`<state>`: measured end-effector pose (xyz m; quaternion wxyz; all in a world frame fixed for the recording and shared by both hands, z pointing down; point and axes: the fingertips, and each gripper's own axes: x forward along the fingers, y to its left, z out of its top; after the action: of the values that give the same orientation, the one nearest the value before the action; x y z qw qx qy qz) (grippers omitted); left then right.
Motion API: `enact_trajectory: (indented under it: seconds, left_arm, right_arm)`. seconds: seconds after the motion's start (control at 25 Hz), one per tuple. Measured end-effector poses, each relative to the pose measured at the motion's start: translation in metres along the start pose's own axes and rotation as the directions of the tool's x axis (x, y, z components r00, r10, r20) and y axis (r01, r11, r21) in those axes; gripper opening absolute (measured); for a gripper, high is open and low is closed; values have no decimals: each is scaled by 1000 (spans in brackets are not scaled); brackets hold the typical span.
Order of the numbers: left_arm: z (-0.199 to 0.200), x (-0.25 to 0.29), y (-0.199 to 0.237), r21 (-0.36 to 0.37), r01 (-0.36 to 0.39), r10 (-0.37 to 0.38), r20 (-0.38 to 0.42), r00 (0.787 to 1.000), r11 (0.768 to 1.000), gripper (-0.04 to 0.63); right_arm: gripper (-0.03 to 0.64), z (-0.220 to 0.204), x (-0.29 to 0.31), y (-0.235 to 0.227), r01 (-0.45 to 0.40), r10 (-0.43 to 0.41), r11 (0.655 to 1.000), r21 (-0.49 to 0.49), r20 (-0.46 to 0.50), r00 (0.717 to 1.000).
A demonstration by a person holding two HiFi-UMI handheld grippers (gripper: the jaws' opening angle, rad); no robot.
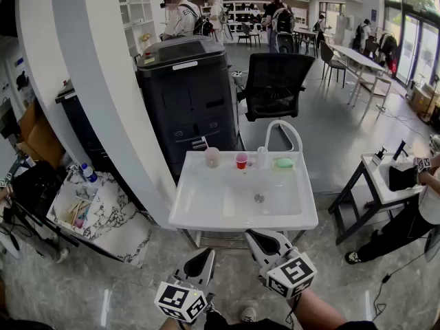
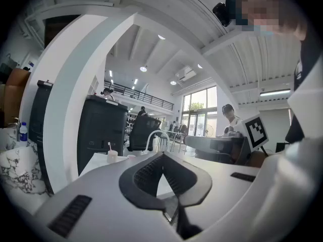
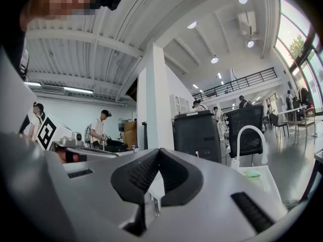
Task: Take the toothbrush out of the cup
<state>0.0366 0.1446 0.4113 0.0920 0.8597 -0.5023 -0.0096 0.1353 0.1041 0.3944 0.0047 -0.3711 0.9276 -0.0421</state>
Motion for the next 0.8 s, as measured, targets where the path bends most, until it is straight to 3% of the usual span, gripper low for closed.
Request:
enact_trajectory:
  seconds: [0.8]
  left_arm:
    - [2,-4,0,17,4,-4,5,1000,1000,18]
  right_arm:
    - [17,8,-3,2,-8,7,1000,21,45,999]
